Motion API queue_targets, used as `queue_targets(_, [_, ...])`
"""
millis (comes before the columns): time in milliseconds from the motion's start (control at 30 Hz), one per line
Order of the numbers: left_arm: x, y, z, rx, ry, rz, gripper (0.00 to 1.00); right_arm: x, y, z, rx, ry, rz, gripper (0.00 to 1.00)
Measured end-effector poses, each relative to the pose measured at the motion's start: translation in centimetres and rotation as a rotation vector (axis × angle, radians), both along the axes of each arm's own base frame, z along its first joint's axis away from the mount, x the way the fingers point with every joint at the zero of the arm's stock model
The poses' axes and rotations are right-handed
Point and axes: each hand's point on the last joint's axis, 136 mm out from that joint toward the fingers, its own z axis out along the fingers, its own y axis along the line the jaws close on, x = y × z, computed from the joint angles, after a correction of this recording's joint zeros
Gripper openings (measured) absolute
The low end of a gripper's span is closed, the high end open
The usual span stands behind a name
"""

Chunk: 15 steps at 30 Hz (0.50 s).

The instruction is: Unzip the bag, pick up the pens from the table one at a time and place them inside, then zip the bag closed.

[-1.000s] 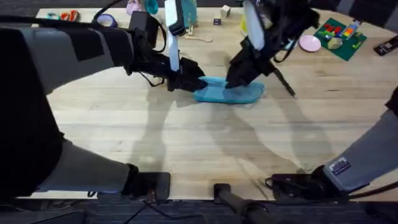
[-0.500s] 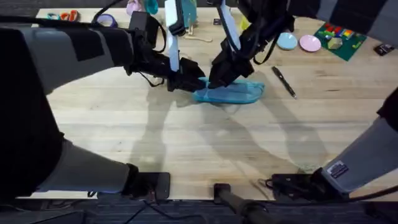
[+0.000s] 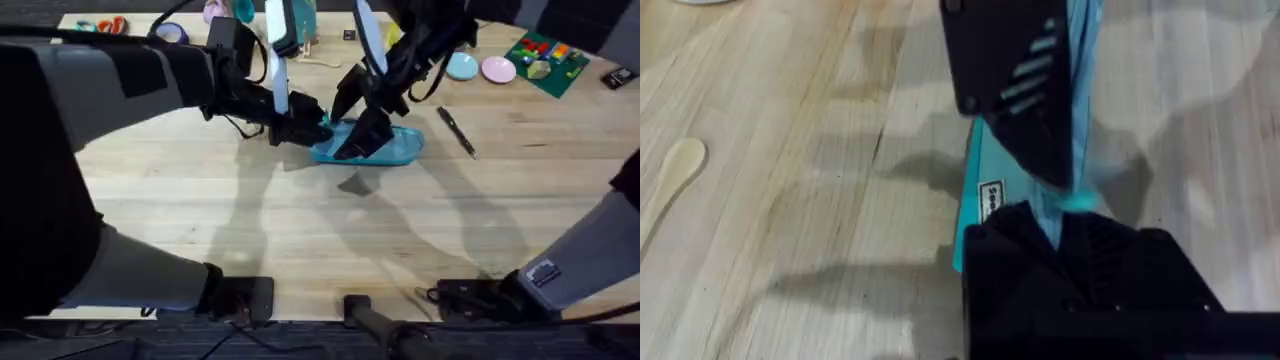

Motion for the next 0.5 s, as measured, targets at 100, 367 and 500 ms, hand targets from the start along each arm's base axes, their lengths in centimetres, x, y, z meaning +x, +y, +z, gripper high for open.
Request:
queue_targets(100, [-0.1,0.0,0.1,-0.005,0.004,-0.002,0.041,0.7,-0.6,0.4,0.003,-0.006,-0.023,0.996])
queue_targets(367, [-0.1,-0.1,0.1,-0.008,0.006,-0.003,0.041,3.4,-3.8,3.1,0.004,-0.009,-0.133,0.996])
queue_targets(500, [-0.1,-0.1,0.1,-0.009,0.006,-0.003,0.041,4.8,-5.0,5.2,0.038,-0.026,-0.181,0.996])
